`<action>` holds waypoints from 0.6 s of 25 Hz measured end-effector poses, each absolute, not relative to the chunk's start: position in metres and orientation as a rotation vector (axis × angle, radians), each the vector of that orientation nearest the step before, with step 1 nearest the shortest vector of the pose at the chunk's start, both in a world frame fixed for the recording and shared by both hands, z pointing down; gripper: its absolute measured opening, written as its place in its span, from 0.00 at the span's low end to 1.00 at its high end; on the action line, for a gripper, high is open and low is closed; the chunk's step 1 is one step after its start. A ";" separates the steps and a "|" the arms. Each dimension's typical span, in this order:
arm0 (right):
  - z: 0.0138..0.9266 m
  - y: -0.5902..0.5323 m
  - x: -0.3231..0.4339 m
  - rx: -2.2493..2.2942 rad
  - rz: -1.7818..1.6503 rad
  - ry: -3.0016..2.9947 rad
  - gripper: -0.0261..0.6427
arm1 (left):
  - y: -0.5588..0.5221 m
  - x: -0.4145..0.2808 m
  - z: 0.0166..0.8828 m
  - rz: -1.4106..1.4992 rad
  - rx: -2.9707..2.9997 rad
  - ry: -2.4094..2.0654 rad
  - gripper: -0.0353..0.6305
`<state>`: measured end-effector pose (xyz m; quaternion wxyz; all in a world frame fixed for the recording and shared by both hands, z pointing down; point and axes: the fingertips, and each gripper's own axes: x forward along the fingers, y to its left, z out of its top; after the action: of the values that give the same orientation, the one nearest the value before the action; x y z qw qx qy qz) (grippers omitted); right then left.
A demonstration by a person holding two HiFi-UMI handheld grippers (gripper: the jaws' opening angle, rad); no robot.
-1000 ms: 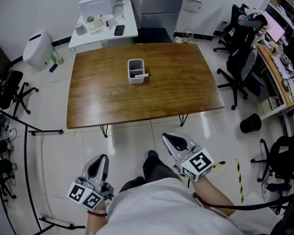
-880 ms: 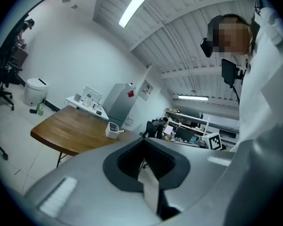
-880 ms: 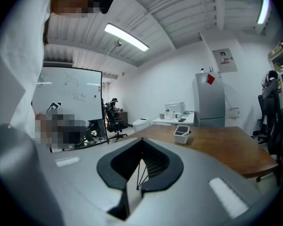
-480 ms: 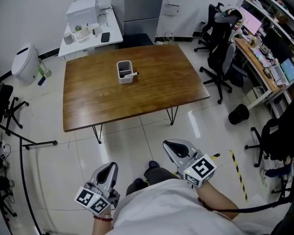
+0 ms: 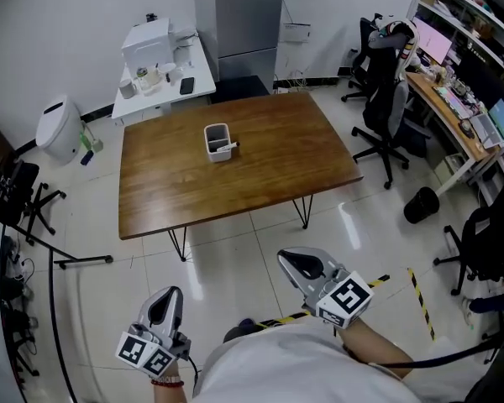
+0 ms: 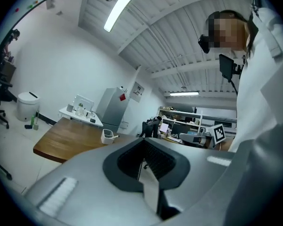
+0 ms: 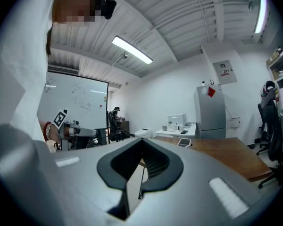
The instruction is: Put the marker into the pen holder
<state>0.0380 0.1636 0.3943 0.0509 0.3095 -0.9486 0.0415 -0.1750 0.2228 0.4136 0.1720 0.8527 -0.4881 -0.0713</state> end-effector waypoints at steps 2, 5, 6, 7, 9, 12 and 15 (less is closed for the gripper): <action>0.389 0.166 0.051 0.959 0.101 -2.890 0.05 | 0.225 -0.156 0.403 -0.176 2.448 -1.424 0.05; 0.381 0.166 0.071 0.999 0.038 -2.884 0.13 | 0.217 -0.123 0.392 -0.145 2.500 -1.468 0.07; 0.378 0.167 0.076 0.997 0.037 -2.895 0.12 | 0.215 -0.111 0.386 -0.156 2.521 -1.460 0.09; 0.374 0.169 0.080 0.991 0.045 -2.910 0.10 | 0.214 -0.099 0.378 -0.174 2.542 -1.443 0.09; 0.369 0.175 0.082 0.973 0.082 -2.931 0.05 | 0.215 -0.079 0.366 -0.215 2.572 -1.394 0.09; 0.370 0.179 0.088 0.962 0.102 -2.925 0.05 | 0.218 -0.052 0.356 -0.269 2.581 -1.304 0.09; 0.374 0.181 0.097 0.954 0.077 -2.918 0.05 | 0.219 -0.027 0.351 -0.263 2.617 -1.241 0.09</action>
<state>0.0967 0.1809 0.3740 0.0355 0.3107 -0.9495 0.0250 -0.0267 0.2187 0.3513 0.1164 0.8937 -0.4238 -0.0899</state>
